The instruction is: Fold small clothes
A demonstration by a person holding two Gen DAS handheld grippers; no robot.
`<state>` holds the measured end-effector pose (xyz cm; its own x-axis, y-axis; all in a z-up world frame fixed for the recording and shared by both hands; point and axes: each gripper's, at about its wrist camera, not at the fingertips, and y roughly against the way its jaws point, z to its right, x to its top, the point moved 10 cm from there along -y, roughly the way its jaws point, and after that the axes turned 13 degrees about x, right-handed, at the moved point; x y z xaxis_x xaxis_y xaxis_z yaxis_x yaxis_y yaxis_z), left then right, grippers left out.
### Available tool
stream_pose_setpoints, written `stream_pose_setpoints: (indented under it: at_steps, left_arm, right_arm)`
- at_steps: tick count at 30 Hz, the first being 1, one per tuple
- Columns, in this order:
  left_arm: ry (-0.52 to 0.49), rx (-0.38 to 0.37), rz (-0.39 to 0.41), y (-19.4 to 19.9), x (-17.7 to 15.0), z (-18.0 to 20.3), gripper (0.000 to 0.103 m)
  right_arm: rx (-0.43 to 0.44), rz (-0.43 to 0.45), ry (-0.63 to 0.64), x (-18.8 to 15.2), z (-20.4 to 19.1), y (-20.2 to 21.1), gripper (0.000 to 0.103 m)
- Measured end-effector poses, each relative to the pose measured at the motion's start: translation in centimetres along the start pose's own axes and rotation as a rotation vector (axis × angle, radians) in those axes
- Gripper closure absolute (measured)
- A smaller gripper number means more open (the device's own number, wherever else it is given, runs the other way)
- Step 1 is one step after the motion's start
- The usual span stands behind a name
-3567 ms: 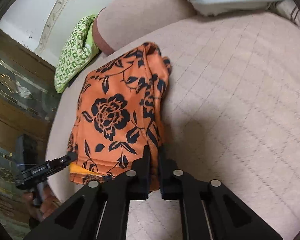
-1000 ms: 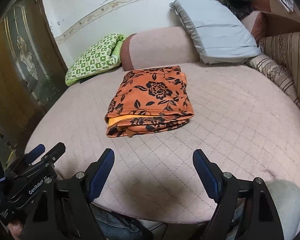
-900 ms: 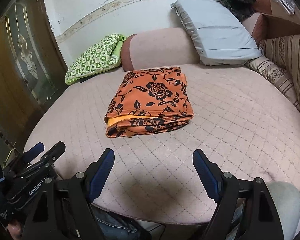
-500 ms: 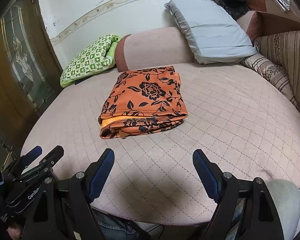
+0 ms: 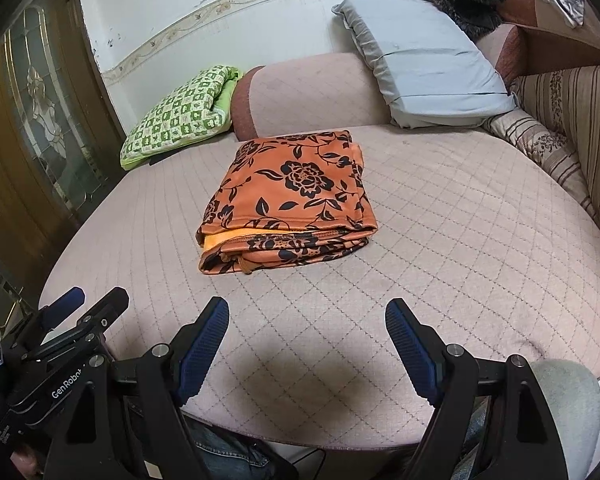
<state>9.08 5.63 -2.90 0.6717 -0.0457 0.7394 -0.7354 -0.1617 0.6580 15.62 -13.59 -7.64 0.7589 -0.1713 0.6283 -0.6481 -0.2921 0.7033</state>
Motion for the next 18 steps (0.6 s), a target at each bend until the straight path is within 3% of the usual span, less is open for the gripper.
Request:
stream_pose_setpoints:
  at_steps: [18]
  left_arm:
    - [0.006, -0.005, -0.003, 0.28, -0.01, -0.09, 0.029]
  right_arm:
    - [-0.006, 0.007, 0.006, 0.22, 0.15, 0.28, 0.021]
